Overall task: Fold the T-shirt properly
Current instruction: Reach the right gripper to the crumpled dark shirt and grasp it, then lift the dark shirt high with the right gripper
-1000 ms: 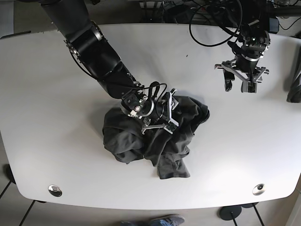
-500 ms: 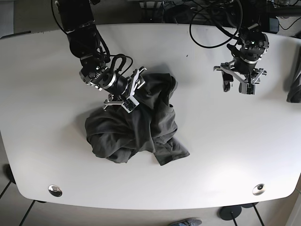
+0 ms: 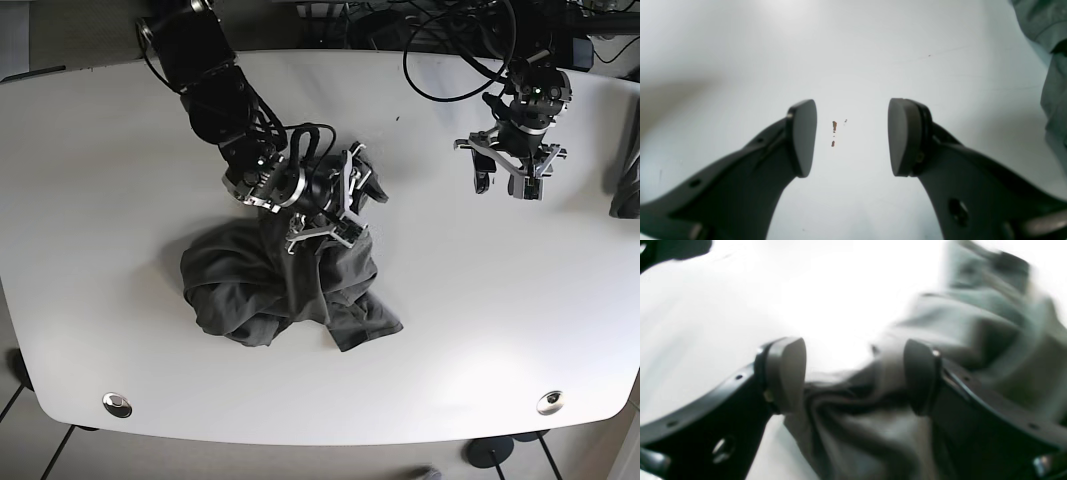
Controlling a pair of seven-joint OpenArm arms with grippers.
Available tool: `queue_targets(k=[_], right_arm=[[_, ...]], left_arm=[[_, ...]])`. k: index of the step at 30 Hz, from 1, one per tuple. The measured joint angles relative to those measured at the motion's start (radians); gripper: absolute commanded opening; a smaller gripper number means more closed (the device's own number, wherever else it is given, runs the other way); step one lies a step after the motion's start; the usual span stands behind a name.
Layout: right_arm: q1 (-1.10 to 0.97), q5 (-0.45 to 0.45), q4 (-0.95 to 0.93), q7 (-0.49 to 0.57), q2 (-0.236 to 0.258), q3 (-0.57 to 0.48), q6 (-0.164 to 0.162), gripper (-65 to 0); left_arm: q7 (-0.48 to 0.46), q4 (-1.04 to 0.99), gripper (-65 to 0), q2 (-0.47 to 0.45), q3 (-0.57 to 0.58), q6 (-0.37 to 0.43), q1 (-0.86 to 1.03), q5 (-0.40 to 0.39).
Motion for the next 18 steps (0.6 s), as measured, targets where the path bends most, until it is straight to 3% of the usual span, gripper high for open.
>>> queue_targets(k=[8,10,13,16,18], right_arm=[[0.201,-0.003,-0.284,0.014,-0.015,-0.045,-0.003,-21.2],[0.220,-0.003,-0.330,0.068,-0.016,-0.045,-0.003,-21.2],[0.233,-0.148,-0.452,0.135,-0.033,-0.045,-0.002,-21.2],[0.238,-0.211,-0.528,0.235,-0.074,-0.039,-0.008,-21.2],[0.240,-0.206,-0.559,0.268,-0.085,-0.038,-0.008,-21.4]], left_arm=[[-0.001,-0.001,-33.9,0.000,0.001,0.000,0.000,0.000],[-0.001,-0.001,-33.9,0.000,0.001,0.000,0.000,0.000],[-0.001,-0.003,-33.9,0.000,0.001,0.000,0.000,0.000],[-0.001,-0.003,-33.9,-0.013,0.005,-0.001,-0.001,-0.004],[0.000,-0.005,-33.9,-0.022,0.013,0.000,-0.015,-0.003]])
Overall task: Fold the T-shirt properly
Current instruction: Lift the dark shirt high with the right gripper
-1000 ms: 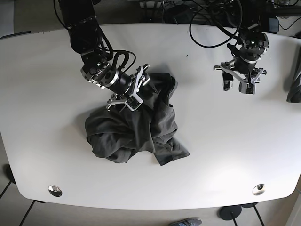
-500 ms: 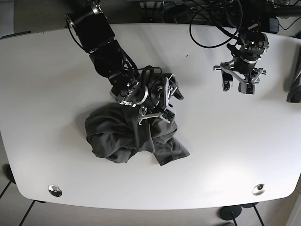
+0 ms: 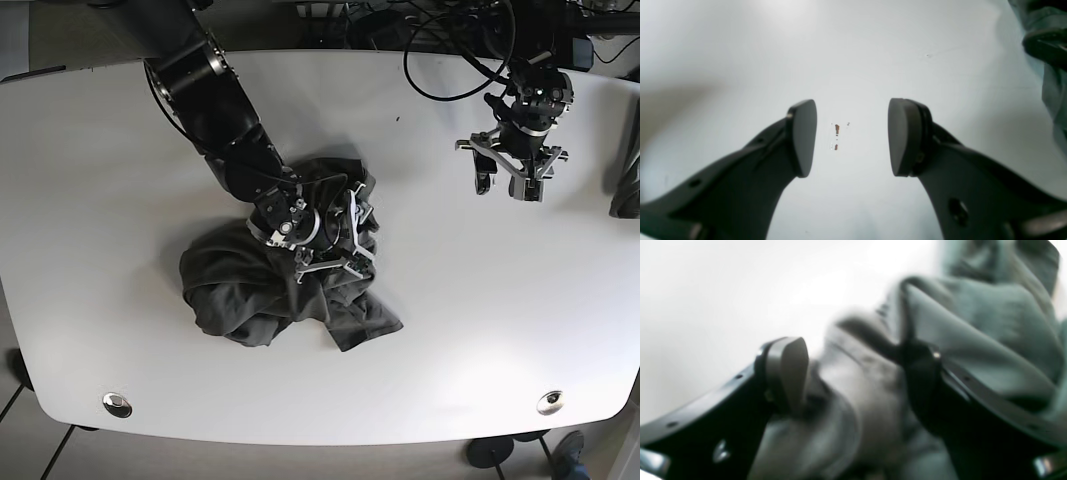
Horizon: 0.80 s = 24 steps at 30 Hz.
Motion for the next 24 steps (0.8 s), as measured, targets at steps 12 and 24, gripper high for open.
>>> queue_targets(k=[12,24], right_arm=[[-0.089,0.027,0.177,-0.096,0.017,0.002,0.005,-63.1],[0.137,0.040,0.857,-0.525,0.025,0.212,0.019,-63.1]], left_arm=[[-0.005,-0.001,-33.9,0.002,0.007,-0.003,-0.013,0.002],[-0.005,0.084,-33.9,0.008,0.009,-0.148,-0.006,-0.001]])
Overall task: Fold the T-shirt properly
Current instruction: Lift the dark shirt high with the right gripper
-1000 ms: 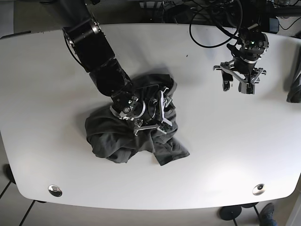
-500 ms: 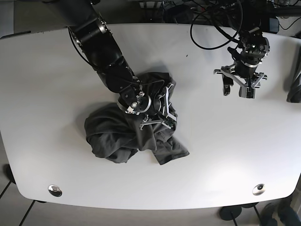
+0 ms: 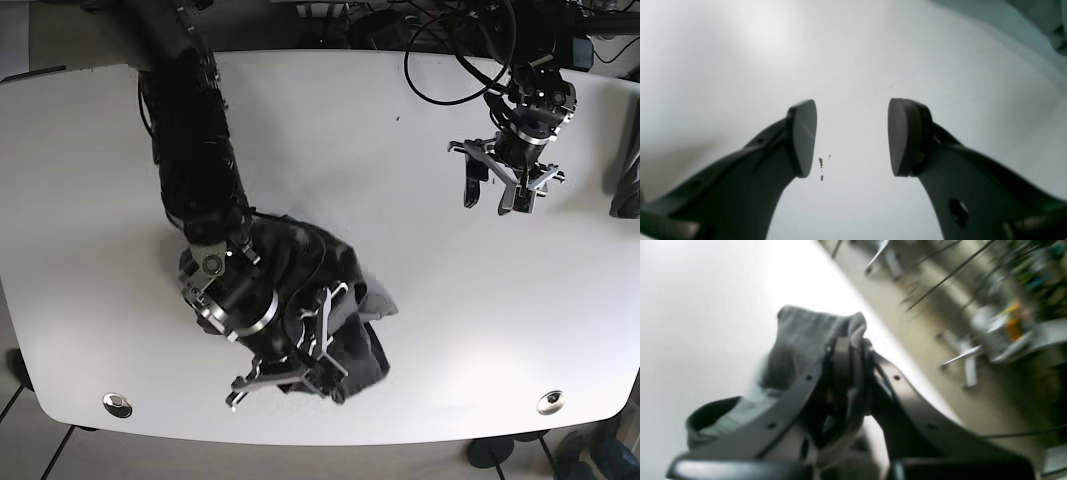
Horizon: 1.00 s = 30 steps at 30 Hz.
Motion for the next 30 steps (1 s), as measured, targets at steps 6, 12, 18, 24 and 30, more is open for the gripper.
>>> queue_targets(k=[6,12,18,24,30], right_arm=[[0.290,0.006,0.021,-0.050,-0.001,-0.003,0.035,-63.1],[0.576,0.007,-0.118,-0.052,-0.043,-0.004,0.042,-63.1],[0.730,0.016,-0.198,-0.027,-0.099,-0.007,0.042,-62.9],[0.723,0.011,-0.227,-0.035,-0.098,-0.006,0.045,-62.9],[0.703,0.008,-0.256,-0.044,-0.089,0.005,0.046,-62.9]], left_arm=[[0.046,0.013,-33.6,-0.004,0.023,-0.007,0.024,0.000],[0.048,0.016,-33.3,-0.005,0.026,-0.007,0.023,0.000],[0.048,0.016,-32.6,-0.005,0.130,-0.006,0.022,0.004],[0.049,0.016,-24.7,-0.007,0.225,-0.003,-0.001,0.008],[0.049,0.016,-24.6,-0.008,0.287,0.060,-0.011,0.007]])
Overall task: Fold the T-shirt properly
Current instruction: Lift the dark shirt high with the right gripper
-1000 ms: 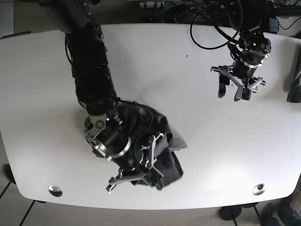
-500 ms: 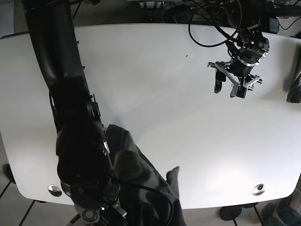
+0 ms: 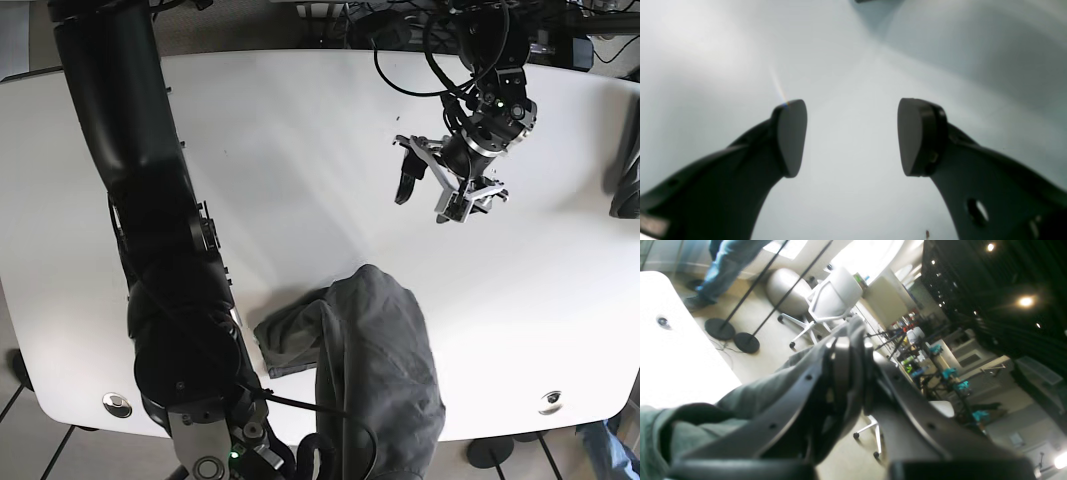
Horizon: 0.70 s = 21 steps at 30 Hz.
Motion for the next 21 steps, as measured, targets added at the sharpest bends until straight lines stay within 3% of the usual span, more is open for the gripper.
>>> queue_targets(k=[4,5,13,17,21], right_arm=[[0.007,-0.001,-0.001,0.002,-0.003,0.090,0.000,-62.9],[0.013,-0.001,-0.002,-0.002,-0.002,0.114,-0.001,-62.9],[0.014,0.000,-0.002,-0.001,-0.009,0.157,-0.004,-62.9],[0.014,-0.005,-0.002,-0.003,-0.005,0.219,-0.004,-62.9],[0.014,-0.008,-0.002,-0.002,-0.005,0.242,-0.004,-62.9]], left_arm=[[-0.004,-0.035,-24.6,0.003,-0.010,0.106,-0.043,-0.003],[-0.047,-0.076,-24.6,0.003,-0.009,0.142,-0.056,-0.002],[-0.493,-0.333,-24.7,0.004,0.078,0.151,-0.069,-0.003],[-0.586,-0.483,-24.7,-0.005,0.118,0.153,-0.155,0.000],[-0.604,-0.625,-24.7,-0.007,0.161,0.157,-0.272,0.000]])
